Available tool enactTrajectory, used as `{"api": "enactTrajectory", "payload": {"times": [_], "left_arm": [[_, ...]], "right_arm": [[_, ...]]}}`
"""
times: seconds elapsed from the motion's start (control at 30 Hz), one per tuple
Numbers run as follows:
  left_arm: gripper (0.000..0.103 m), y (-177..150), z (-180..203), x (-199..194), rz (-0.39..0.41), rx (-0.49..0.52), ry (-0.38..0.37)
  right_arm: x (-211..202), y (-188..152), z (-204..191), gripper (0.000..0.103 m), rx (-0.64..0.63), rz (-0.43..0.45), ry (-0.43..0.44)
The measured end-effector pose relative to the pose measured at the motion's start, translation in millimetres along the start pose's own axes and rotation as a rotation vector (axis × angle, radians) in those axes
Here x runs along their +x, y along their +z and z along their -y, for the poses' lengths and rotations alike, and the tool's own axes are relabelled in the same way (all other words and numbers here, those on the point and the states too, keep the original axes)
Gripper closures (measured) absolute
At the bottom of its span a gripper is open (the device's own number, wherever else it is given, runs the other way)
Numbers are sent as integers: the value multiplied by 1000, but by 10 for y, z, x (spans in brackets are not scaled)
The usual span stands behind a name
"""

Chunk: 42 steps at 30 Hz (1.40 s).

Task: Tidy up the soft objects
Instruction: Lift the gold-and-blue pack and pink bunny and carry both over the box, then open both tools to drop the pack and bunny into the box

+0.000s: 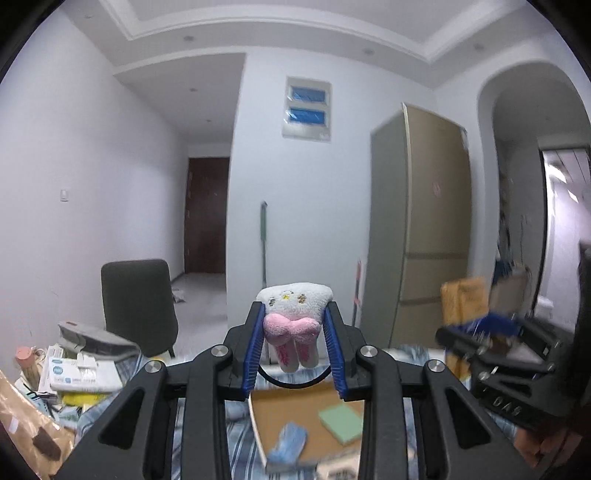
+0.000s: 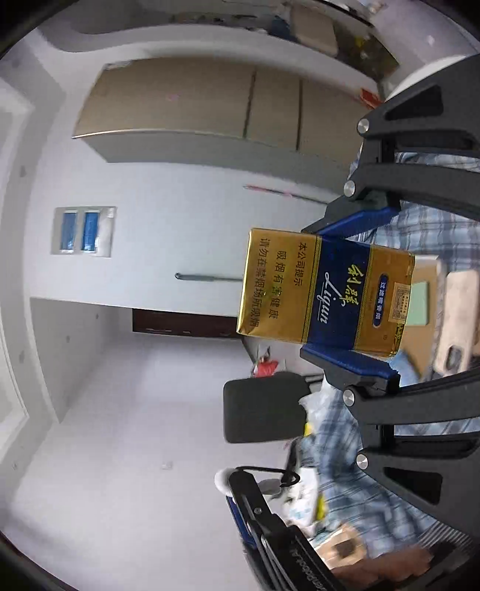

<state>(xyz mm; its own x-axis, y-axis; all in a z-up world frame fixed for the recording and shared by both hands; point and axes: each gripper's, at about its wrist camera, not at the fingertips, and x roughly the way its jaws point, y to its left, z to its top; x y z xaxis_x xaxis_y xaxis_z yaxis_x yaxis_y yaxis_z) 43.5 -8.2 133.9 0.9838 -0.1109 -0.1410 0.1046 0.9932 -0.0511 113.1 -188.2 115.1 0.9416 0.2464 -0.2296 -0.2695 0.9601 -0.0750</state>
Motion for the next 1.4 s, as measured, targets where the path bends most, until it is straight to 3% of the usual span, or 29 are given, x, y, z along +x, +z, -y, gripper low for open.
{"api": "enactTrajectory", "payload": {"times": [0.17, 0.33, 0.73, 1.1, 1.3, 1.37, 1.4], "left_arm": [[71, 315, -31, 271, 27, -46, 9], [71, 368, -65, 636, -4, -80, 17], [71, -177, -325, 1370, -187, -75, 70], [71, -729, -160, 1915, -416, -22, 66], [71, -1108, -99, 2191, -554, -12, 54], [62, -1166, -78, 2233, -567, -1, 58], [46, -1179, -75, 2240, -569, 0, 58]], "right_arm": [[259, 199, 124, 48, 48, 10, -12], [619, 65, 119, 48, 78, -14, -4], [1182, -552, 49, 48, 57, -184, 30], [1687, -1082, 73, 48, 45, -417, 63], [1872, -1303, 43, 47, 36, -496, 72], [1917, -1348, 37, 42, 33, -515, 72], [1930, -1359, 40, 38, 32, -521, 72]]}}
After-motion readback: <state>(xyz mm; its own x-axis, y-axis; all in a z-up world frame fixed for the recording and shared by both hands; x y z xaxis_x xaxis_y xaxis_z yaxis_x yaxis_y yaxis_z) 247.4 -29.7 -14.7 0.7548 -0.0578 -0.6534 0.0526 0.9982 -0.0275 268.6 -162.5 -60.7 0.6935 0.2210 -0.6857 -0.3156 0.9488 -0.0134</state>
